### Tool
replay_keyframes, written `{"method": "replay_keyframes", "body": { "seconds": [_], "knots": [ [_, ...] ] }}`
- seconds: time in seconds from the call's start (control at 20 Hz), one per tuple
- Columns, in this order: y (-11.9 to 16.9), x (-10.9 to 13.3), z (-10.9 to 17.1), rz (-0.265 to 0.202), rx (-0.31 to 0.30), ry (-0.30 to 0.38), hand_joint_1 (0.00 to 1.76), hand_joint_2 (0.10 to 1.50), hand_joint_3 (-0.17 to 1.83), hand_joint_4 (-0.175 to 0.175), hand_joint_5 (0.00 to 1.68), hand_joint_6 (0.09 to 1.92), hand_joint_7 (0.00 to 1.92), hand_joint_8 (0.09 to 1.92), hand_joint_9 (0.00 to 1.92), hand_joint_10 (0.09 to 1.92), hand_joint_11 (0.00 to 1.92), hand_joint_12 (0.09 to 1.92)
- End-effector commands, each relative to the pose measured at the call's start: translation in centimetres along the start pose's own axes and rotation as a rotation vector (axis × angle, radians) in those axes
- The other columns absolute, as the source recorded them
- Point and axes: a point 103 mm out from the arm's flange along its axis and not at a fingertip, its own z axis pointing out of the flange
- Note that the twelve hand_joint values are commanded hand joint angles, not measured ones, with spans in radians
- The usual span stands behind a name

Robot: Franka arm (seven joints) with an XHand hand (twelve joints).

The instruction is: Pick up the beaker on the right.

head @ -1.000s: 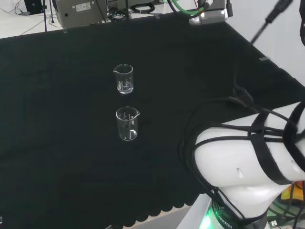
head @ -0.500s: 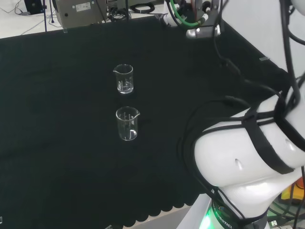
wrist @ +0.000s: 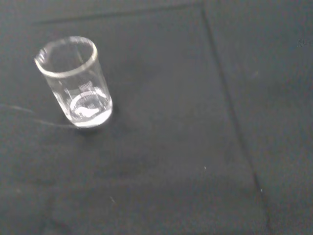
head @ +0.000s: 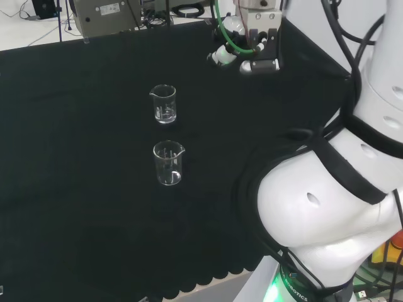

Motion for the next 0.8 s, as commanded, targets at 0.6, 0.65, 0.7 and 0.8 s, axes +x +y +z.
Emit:
{"method": "replay_keyframes", "body": {
  "seconds": [0.6, 0.65, 0.7, 0.8],
  "knots": [
    [12.0, 0.9, 8.3, -0.151, 0.083, 0.23, 0.72, 0.96, -0.17, -0.058, 0.38, 0.09, 0.17, 0.75, 0.41, 0.69, 0.19, 1.39],
    [12.2, 1.0, 8.6, -0.16, 0.082, 0.237, 0.72, 0.96, -0.17, -0.058, 0.37, 0.09, 0.14, 0.74, 0.38, 0.69, 0.17, 1.39],
    [12.4, 1.1, 8.9, -0.169, 0.084, 0.248, 0.71, 0.95, -0.17, -0.057, 0.35, 0.09, 0.1, 0.73, 0.34, 0.68, 0.15, 1.39],
    [12.8, 1.2, 9.5, -0.18, 0.078, 0.269, 0.71, 0.94, -0.17, -0.056, 0.33, 0.09, 0.06, 0.72, 0.3, 0.68, 0.12, 1.4]
  ]
}}
